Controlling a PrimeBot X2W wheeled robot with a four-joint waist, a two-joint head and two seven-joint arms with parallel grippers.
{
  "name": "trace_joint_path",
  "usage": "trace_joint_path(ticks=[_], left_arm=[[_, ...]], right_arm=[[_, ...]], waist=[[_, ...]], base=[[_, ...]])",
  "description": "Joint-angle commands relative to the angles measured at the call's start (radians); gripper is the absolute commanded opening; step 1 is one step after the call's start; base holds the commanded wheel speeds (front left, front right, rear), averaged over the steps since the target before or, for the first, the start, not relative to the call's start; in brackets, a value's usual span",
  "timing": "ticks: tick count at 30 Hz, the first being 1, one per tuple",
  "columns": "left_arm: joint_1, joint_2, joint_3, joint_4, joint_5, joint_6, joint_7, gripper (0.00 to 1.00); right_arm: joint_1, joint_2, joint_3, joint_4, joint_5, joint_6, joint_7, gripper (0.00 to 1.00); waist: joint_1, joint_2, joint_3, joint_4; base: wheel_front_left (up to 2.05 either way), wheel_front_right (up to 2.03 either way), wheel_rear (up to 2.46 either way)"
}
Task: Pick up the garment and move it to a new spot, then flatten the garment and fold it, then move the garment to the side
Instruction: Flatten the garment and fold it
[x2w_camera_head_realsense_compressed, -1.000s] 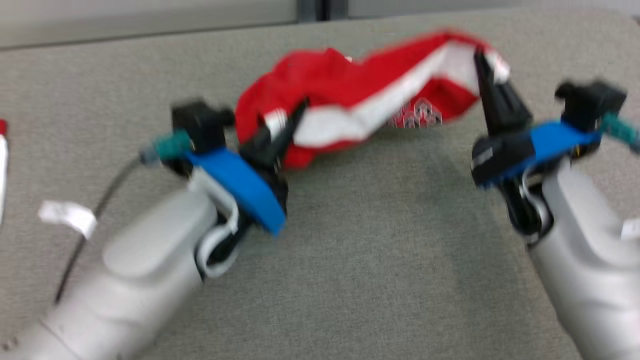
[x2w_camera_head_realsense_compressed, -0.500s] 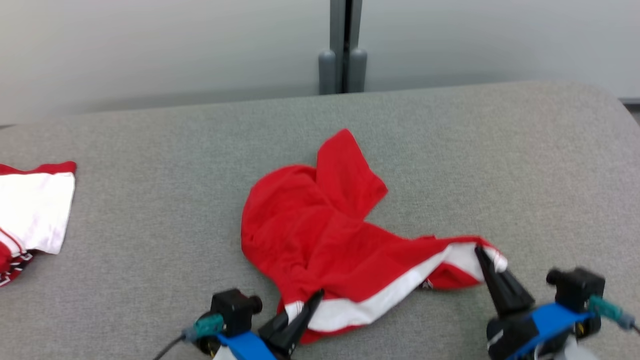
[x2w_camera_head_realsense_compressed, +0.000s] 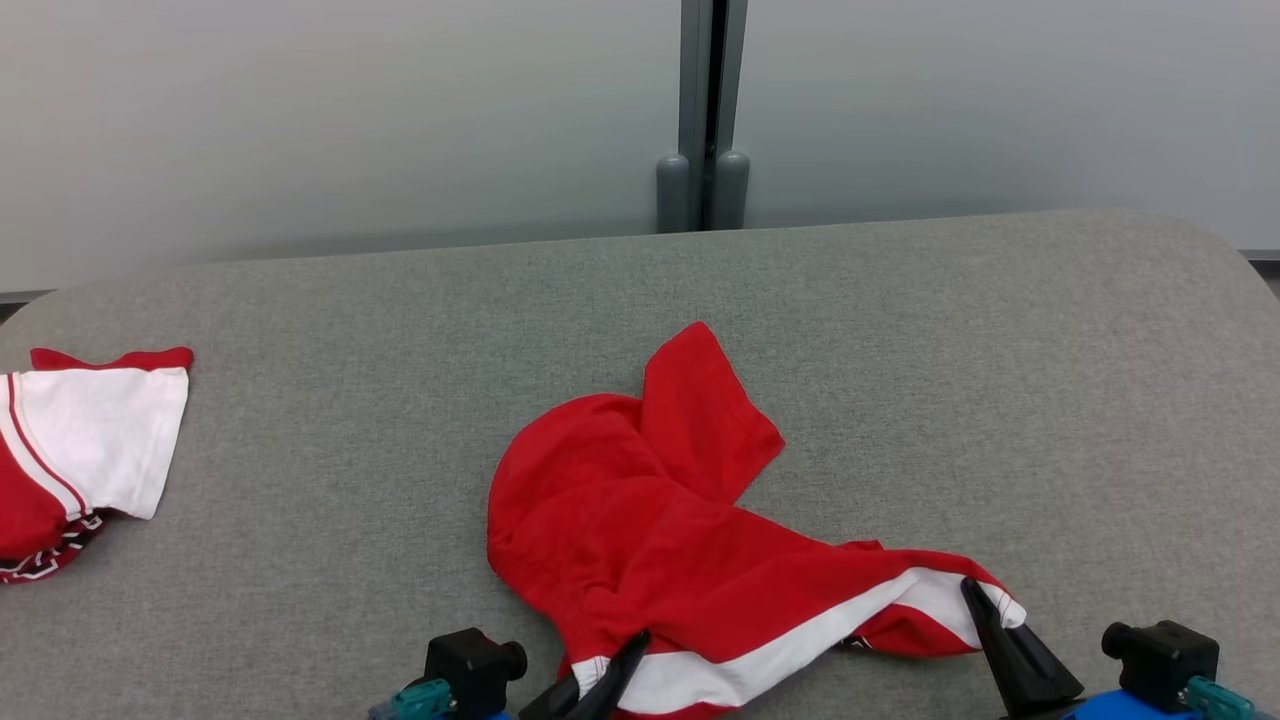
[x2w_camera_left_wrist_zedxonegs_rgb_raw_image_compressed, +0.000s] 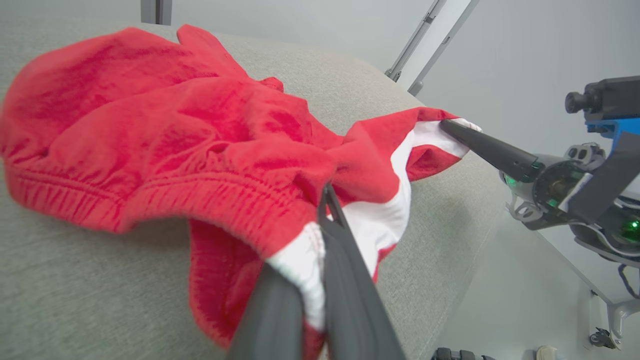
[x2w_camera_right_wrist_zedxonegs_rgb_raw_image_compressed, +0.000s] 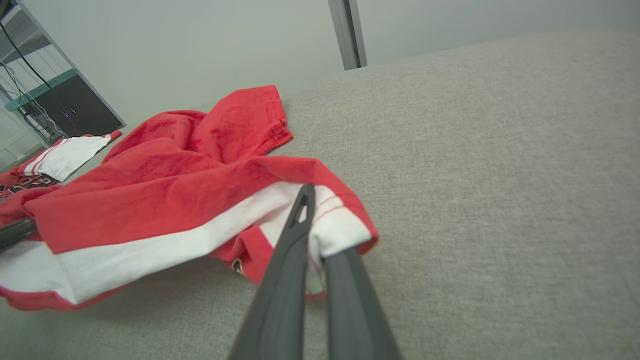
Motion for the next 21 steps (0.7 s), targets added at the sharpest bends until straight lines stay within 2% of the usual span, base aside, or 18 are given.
trace_joint_path(ticks=[1,10,16,21], left_arm=[[-0.010,-0.002,0.008,0.005,0.005,0.001,-0.005,0.00],[-0.076,-0.003,0.056,0.048,0.048,-0.006,-0.005,0.00],[-0.175,-0.007,0.101,0.093,0.062,-0.015,-0.005,0.00],[-0.294,-0.035,0.150,0.130,0.075,-0.027,-0.005,0.00]], right_arm=[[-0.001,0.003,-0.009,-0.001,-0.003,0.000,-0.003,0.00],[-0.108,0.020,-0.020,0.025,-0.022,0.000,-0.003,0.00],[-0.256,0.032,-0.014,0.090,-0.046,0.000,-0.004,0.00],[-0.423,0.044,-0.036,0.164,-0.061,0.000,-0.003,0.00]], waist=[[0.0001,-0.0001,0.003,0.001],[0.0001,-0.0001,0.036,-0.014],[0.0001,-0.0001,0.059,-0.018],[0.0001,-0.0001,0.080,-0.016]], base=[[0.00,0.00,0.00],[0.00,0.00,0.00],[0.00,0.00,0.00],[0.00,0.00,0.00]])
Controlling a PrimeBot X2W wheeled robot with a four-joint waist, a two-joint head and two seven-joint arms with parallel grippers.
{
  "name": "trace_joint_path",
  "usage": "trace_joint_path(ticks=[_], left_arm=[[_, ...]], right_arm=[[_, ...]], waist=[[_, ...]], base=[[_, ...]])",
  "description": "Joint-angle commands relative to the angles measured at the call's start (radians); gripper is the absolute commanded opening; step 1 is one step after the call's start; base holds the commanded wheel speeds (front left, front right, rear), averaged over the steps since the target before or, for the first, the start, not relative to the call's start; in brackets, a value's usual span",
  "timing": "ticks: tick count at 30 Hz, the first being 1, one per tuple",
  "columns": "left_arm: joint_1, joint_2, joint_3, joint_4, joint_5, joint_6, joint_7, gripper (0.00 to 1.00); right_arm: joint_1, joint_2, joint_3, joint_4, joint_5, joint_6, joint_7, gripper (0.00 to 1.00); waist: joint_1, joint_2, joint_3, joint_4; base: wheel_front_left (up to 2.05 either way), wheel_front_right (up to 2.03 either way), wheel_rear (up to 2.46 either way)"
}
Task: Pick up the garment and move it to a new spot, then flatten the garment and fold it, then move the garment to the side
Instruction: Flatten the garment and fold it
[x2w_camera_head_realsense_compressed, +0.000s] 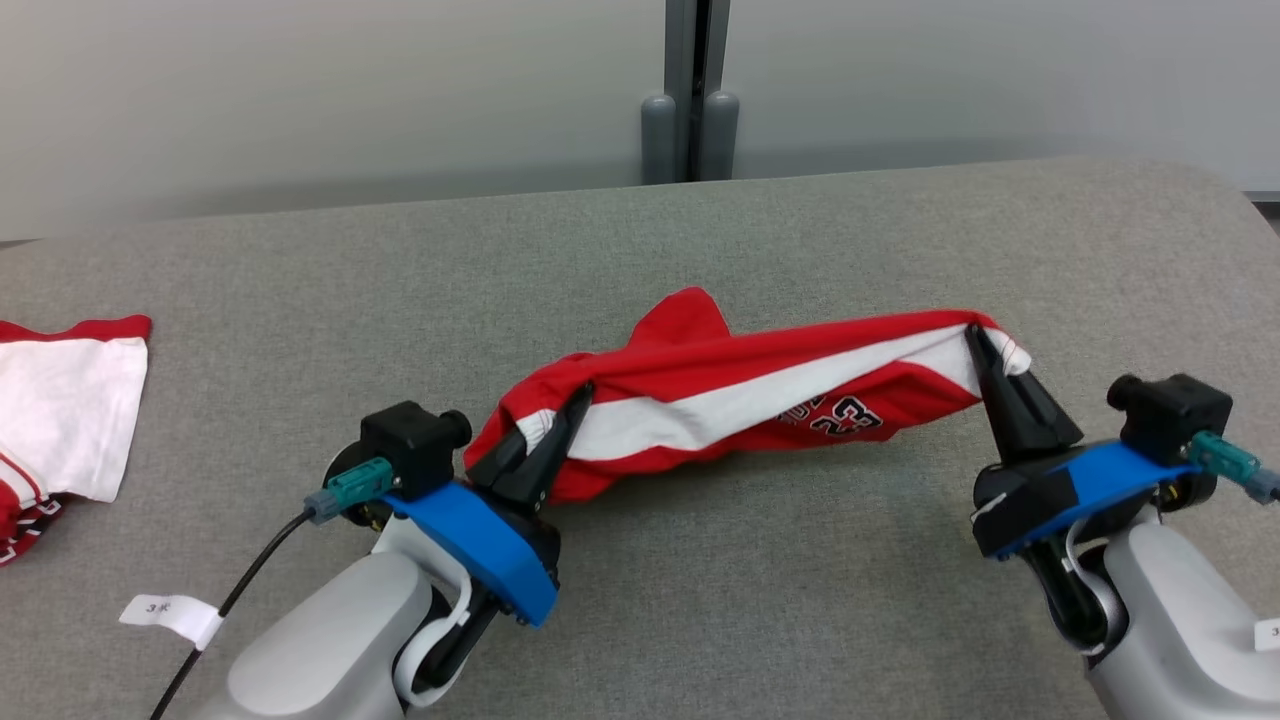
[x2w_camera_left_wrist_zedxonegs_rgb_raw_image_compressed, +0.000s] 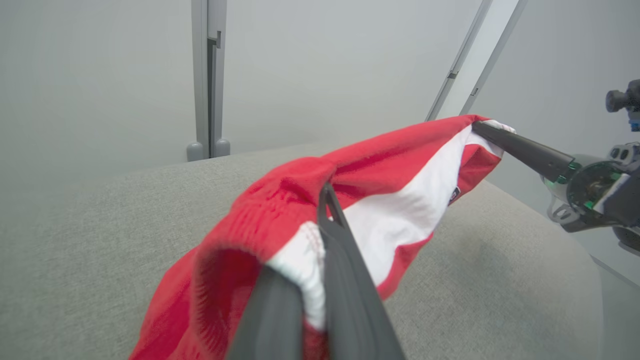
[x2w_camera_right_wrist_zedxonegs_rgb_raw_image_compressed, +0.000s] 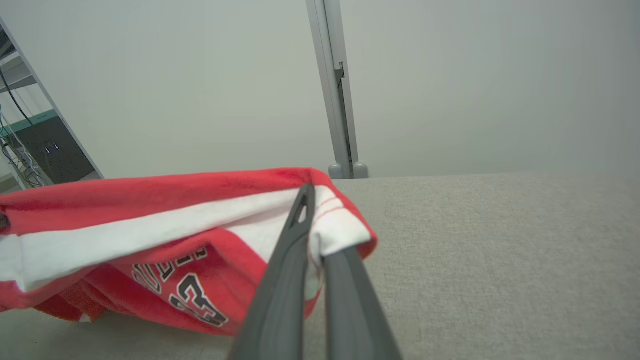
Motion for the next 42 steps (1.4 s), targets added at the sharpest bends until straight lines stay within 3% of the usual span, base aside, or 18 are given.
trace_joint_path(ticks=[1,6,15,25,32,33,34,35,42], left_arm=[[-0.023,-0.007,0.009,0.005,0.008,-0.004,-0.005,0.00],[-0.056,-0.045,0.059,0.025,0.057,-0.009,-0.005,0.00],[0.055,-0.088,0.032,0.059,0.086,-0.011,-0.005,0.00],[0.231,-0.075,-0.009,0.068,0.093,-0.009,-0.005,0.00],[0.256,-0.089,-0.001,0.077,0.102,-0.009,-0.005,0.00],[0.257,-0.092,0.008,0.082,0.109,-0.009,-0.005,0.50],[0.259,-0.096,0.017,0.086,0.115,-0.009,-0.005,1.00],[0.264,-0.101,0.028,0.091,0.124,-0.009,-0.005,1.00],[0.331,-0.105,0.112,0.092,0.179,-0.009,-0.005,1.00]], right_arm=[[-0.026,0.004,-0.008,0.009,-0.005,0.000,-0.003,0.00],[-0.089,0.024,-0.049,0.033,-0.035,0.000,-0.003,0.00],[0.015,0.046,0.012,0.058,-0.042,0.000,-0.003,0.00],[0.205,0.040,0.016,0.035,-0.045,0.000,-0.003,0.00],[0.236,0.053,0.016,0.049,-0.043,0.000,-0.003,0.00],[0.238,0.053,0.018,0.065,-0.047,0.000,-0.003,0.25],[0.237,0.058,0.012,0.070,-0.045,0.000,-0.003,0.71],[0.237,0.062,0.003,0.075,-0.042,0.000,-0.003,1.00],[0.289,0.071,-0.107,0.059,-0.055,0.000,-0.003,1.00]], waist=[[-0.0002,-0.0001,0.003,0.001],[-0.0002,-0.0001,0.013,-0.002],[-0.0002,-0.0001,0.020,-0.003],[-0.0002,-0.0001,-0.009,0.002],[-0.0002,-0.0001,-0.034,0.006],[-0.0002,-0.0001,-0.039,0.008],[-0.0002,-0.0001,-0.045,0.010],[-0.0002,-0.0001,-0.051,0.012],[-0.0002,-0.0001,-0.094,0.031]], base=[[0.00,0.00,0.00],[0.00,0.00,0.00],[0.00,0.00,0.00],[0.00,0.00,0.00],[0.00,0.00,0.00],[0.00,0.00,0.00],[0.00,0.00,0.00],[0.00,0.00,0.00],[0.00,0.00,0.00]])
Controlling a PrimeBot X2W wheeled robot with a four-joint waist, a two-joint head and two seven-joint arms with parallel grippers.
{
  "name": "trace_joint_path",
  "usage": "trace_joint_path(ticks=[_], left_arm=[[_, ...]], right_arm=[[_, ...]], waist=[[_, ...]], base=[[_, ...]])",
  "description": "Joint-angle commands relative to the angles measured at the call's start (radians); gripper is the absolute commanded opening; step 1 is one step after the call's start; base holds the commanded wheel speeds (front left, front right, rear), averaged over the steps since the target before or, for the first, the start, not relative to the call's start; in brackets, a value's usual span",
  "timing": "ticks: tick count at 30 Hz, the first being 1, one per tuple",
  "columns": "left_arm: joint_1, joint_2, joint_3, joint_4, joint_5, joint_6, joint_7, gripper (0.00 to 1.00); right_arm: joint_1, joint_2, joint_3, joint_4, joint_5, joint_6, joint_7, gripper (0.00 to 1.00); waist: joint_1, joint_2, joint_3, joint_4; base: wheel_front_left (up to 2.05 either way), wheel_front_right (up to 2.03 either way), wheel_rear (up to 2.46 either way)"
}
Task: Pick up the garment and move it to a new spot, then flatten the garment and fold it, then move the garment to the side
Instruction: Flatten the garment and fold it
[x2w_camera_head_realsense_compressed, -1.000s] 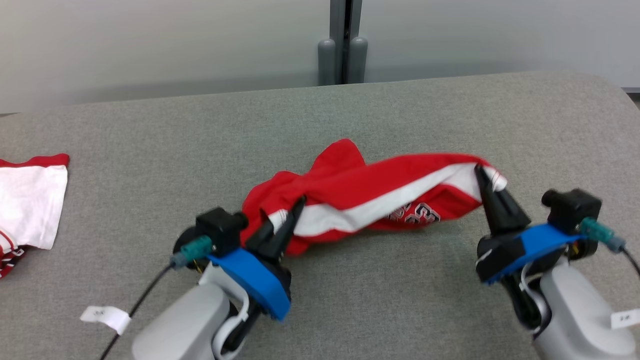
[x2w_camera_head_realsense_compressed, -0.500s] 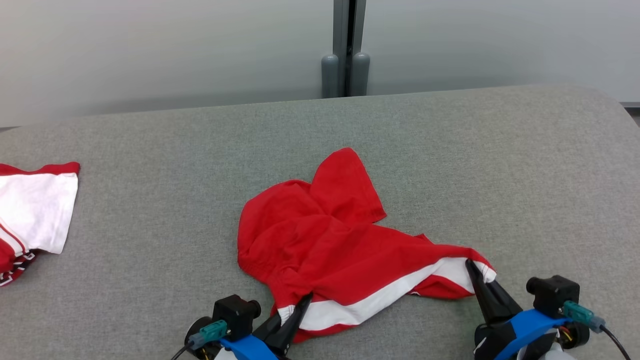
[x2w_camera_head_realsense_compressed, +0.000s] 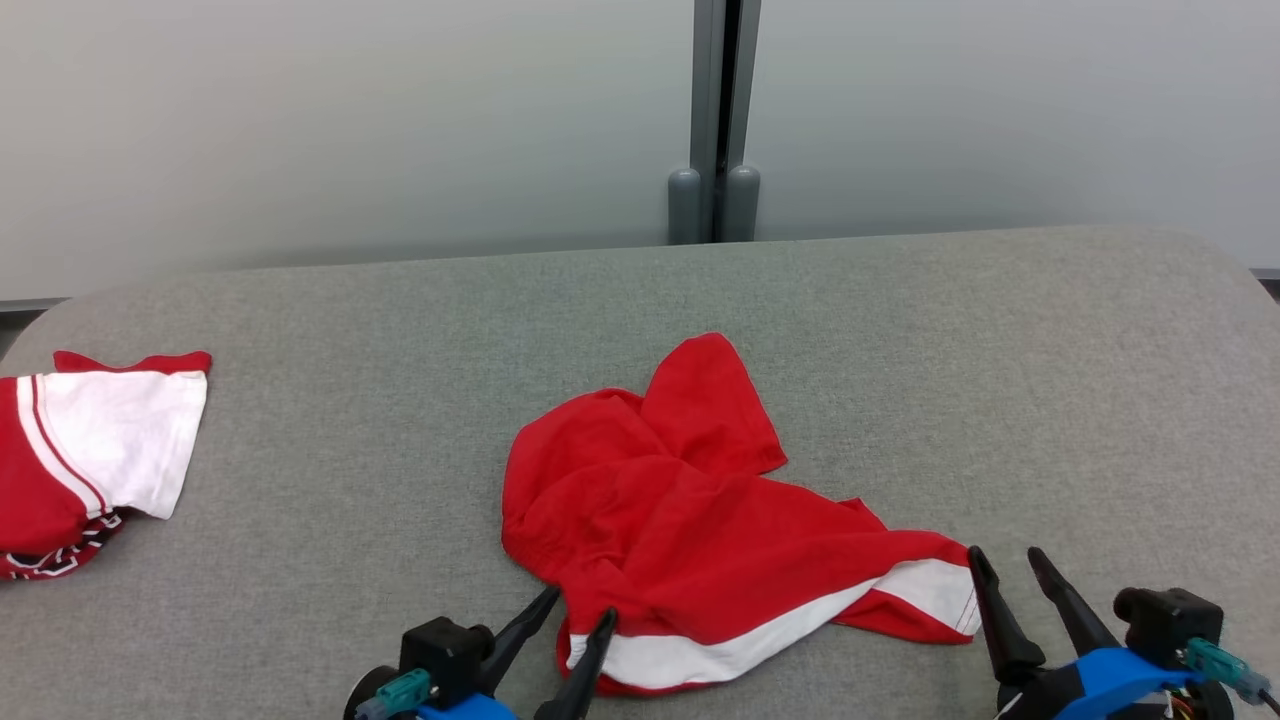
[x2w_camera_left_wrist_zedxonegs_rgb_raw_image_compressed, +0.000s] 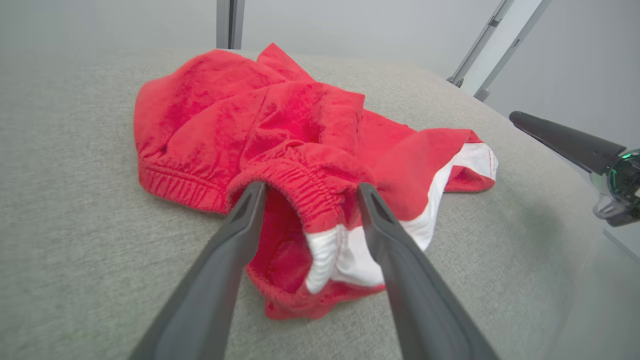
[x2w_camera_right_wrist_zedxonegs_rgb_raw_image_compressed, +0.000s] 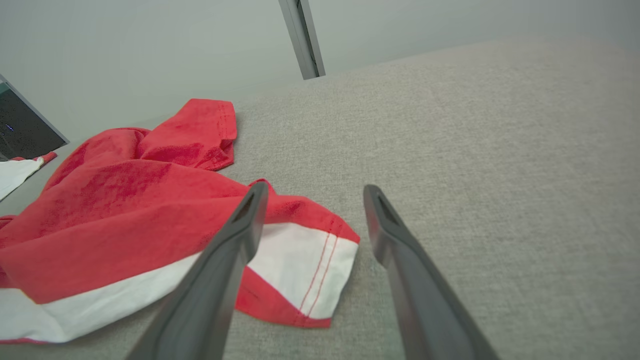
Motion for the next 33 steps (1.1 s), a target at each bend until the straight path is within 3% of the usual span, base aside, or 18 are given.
trace_joint_path(ticks=[1,10,20,33], left_arm=[[0.021,0.005,0.030,-0.010,0.011,0.000,-0.005,1.00],[0.114,-0.010,0.232,-0.105,0.123,0.027,-0.005,1.00],[0.203,-0.082,0.501,-0.234,0.311,0.062,-0.005,1.00],[0.267,-0.172,0.723,-0.299,0.486,0.040,-0.005,1.00]], right_arm=[[0.024,0.005,-0.025,-0.011,-0.008,0.000,-0.003,1.00],[0.107,0.046,-0.181,-0.123,-0.087,0.000,-0.004,1.00],[0.181,0.111,-0.263,-0.262,-0.215,0.000,-0.003,1.00],[0.217,0.149,-0.319,-0.310,-0.290,0.000,-0.003,1.00]], waist=[[0.0001,-0.0001,-0.007,0.004],[0.0001,-0.0001,-0.032,0.016],[0.0001,-0.0001,-0.038,0.016],[0.0001,-0.0001,-0.042,0.022]], base=[[0.00,0.00,0.00],[0.00,0.00,0.00],[0.00,0.00,0.00],[0.00,0.00,0.00]])
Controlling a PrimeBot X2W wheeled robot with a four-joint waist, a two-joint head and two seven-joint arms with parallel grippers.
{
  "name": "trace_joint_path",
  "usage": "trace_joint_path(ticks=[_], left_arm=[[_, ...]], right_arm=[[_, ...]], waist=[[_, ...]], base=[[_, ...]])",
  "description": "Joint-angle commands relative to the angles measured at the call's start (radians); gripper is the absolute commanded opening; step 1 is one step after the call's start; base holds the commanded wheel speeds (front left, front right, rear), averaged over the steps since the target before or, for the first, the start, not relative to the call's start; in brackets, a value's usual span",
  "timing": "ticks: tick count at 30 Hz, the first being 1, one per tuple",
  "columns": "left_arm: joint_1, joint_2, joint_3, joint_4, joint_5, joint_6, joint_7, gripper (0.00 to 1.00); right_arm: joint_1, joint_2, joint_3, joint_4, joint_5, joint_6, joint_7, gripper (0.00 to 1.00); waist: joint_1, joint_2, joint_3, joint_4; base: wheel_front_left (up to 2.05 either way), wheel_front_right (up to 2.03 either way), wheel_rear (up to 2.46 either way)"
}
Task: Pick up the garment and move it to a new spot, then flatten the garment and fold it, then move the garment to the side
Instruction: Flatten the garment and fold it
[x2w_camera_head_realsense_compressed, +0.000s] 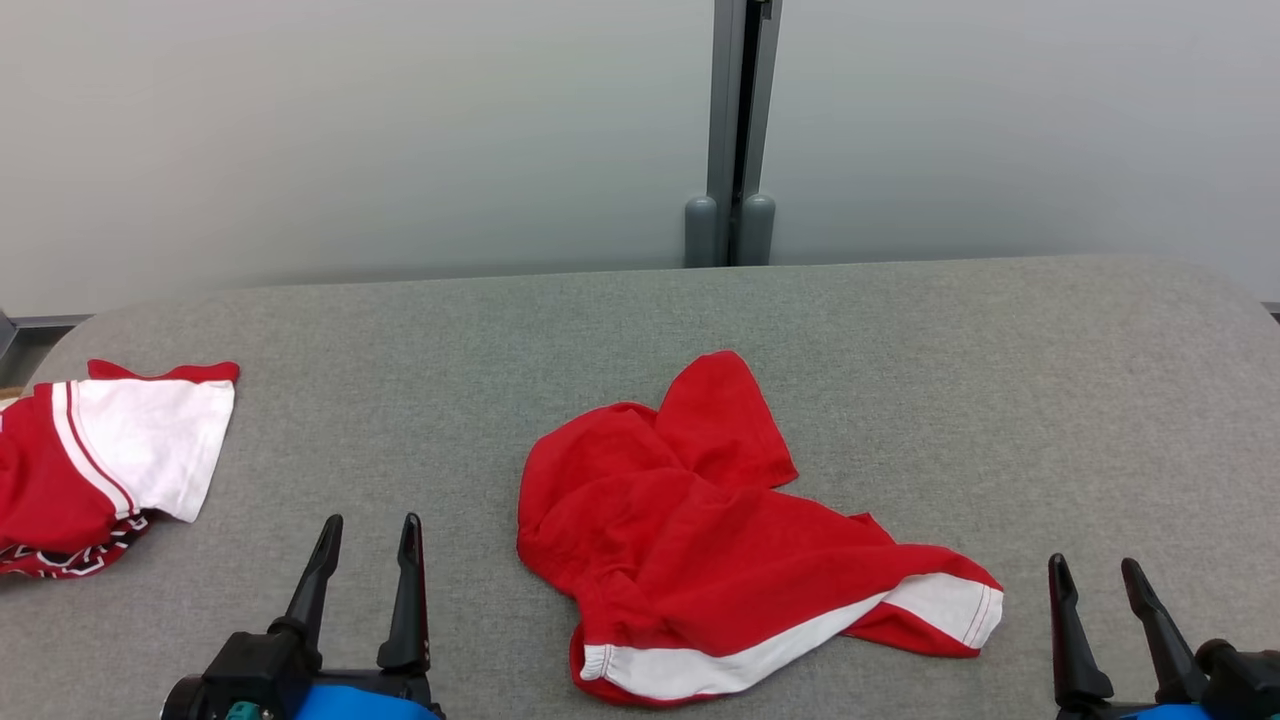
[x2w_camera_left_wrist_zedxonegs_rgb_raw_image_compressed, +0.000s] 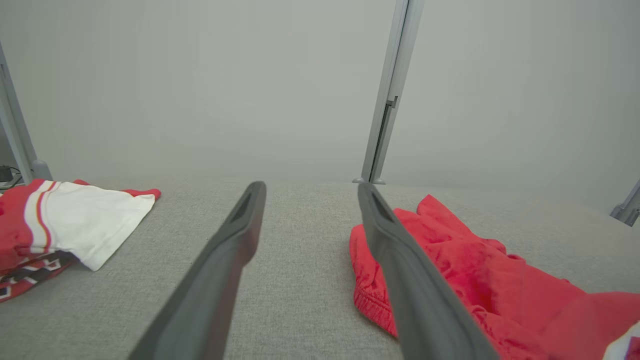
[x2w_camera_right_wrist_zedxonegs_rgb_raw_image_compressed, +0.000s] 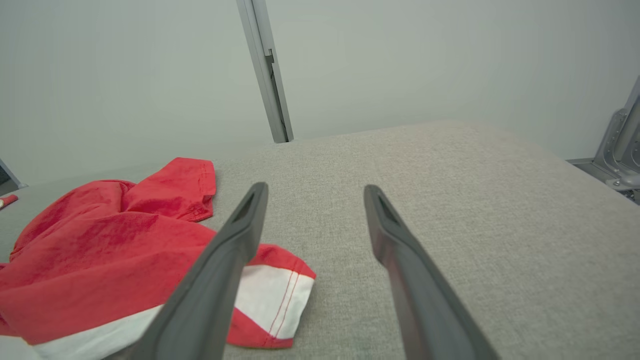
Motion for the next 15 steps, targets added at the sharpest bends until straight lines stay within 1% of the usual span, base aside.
trace_joint_path(ticks=[1,4,6,8,9,12,13,15], left_arm=[[0.007,-0.010,0.012,-0.002,0.016,-0.013,-0.005,1.00],[0.010,-0.020,-0.011,0.013,0.011,-0.034,-0.005,1.00],[0.007,-0.022,-0.048,0.026,0.000,-0.043,-0.005,1.00],[0.003,-0.012,-0.101,0.046,-0.016,-0.048,-0.005,1.00],[0.001,-0.005,-0.147,0.055,-0.040,-0.049,-0.005,1.00],[-0.017,0.045,-0.276,0.085,-0.113,-0.046,-0.005,1.00],[-0.017,0.045,-0.276,0.085,-0.113,-0.046,-0.005,1.00],[-0.034,0.080,-0.349,0.109,-0.155,-0.046,-0.005,1.00]], right_arm=[[0.011,0.001,-0.002,0.008,-0.012,0.000,-0.003,1.00],[0.007,-0.011,0.010,0.032,-0.016,0.000,-0.003,1.00],[0.001,-0.019,0.027,0.055,-0.019,0.000,-0.003,1.00],[-0.007,-0.030,0.050,0.081,-0.021,0.000,-0.003,1.00],[-0.012,-0.035,0.060,0.094,-0.020,0.000,-0.003,1.00],[-0.027,-0.048,0.084,0.132,-0.013,0.000,-0.003,1.00],[-0.027,-0.048,0.084,0.132,-0.013,0.000,-0.003,1.00],[-0.031,-0.049,0.101,0.157,-0.016,0.000,-0.003,1.00]], waist=[[0.0000,-0.0001,0.001,0.002],[0.0000,-0.0001,0.002,0.003],[0.0000,-0.0001,0.003,0.003],[0.0000,-0.0001,0.004,0.003],[0.0000,-0.0001,0.004,0.002],[0.0000,-0.0001,0.007,0.000],[0.0000,-0.0001,0.007,0.000],[0.0000,-0.0001,0.009,-0.001]], base=[[0.00,0.00,0.00],[0.00,0.00,0.00],[0.00,0.00,0.00],[0.00,0.00,0.00],[0.00,0.00,0.00],[0.00,0.00,0.00],[0.00,0.00,0.00],[0.00,0.00,0.00]])
